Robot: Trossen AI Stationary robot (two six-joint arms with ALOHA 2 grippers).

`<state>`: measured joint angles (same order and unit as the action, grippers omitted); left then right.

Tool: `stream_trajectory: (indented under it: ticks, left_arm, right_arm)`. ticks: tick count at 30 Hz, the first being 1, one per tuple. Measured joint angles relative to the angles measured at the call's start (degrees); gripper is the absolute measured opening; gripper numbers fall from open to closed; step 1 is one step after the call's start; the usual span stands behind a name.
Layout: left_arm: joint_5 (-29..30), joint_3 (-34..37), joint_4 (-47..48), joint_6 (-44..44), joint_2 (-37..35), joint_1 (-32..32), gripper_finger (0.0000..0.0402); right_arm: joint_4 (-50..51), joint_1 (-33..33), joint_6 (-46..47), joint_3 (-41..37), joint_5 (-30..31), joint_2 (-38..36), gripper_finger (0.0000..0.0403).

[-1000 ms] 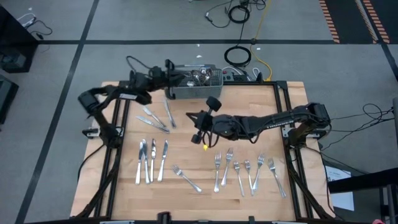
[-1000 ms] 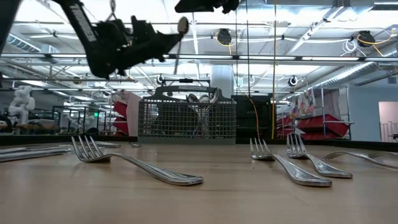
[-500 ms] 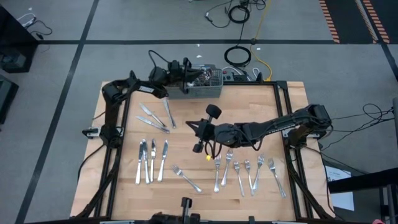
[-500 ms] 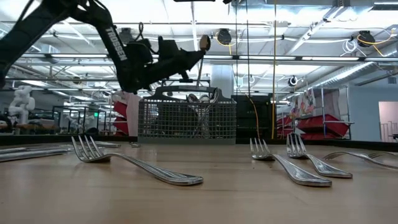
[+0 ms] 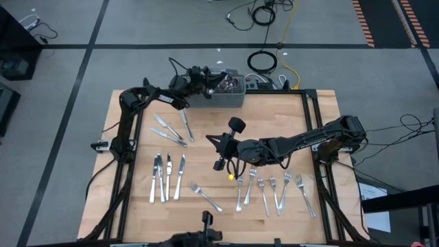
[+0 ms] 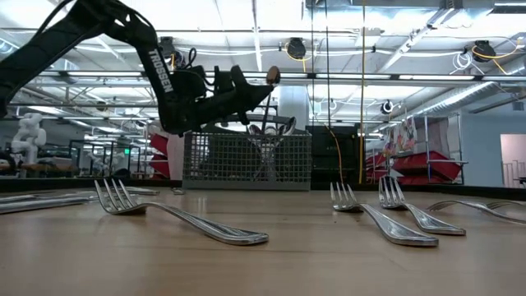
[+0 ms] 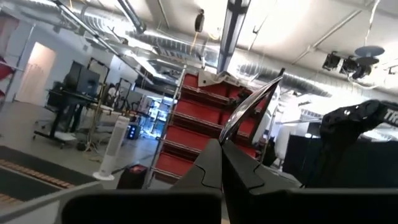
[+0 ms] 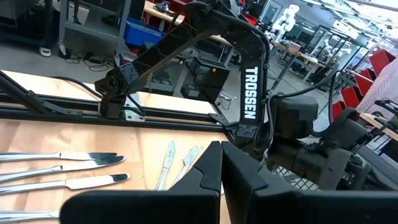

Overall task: Sort silverware
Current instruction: Put the silver spoon into the gray utensil holder

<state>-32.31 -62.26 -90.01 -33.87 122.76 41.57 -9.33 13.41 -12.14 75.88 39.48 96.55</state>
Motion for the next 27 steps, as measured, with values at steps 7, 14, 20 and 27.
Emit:
stream_trajectory:
  ticks: [7, 14, 20, 27]
  left_arm:
    - [8.06, 0.15, 3.34, -0.06, -0.15, -1.4, 0.0]
    - [15.83, 0.35, 7.27, 1.38, 0.09, -2.95, 0.0]
    - [15.9, 0.35, 6.79, 1.84, -0.06, -3.33, 0.0]
    - [20.45, 0.33, 17.37, 12.06, -6.5, -4.66, 0.0]
  right_arm:
    - [-0.32, 0.31, -0.38, 0.0, -0.22, 0.0, 0.0]
    - [-0.32, 1.0, -0.72, 0.0, -0.33, 0.0, 0.0]
    - [-0.29, 1.42, -0.68, 0.0, -0.31, 0.0, 0.0]
    - [-0.27, 2.21, -0.67, 0.0, -0.31, 0.0, 0.0]
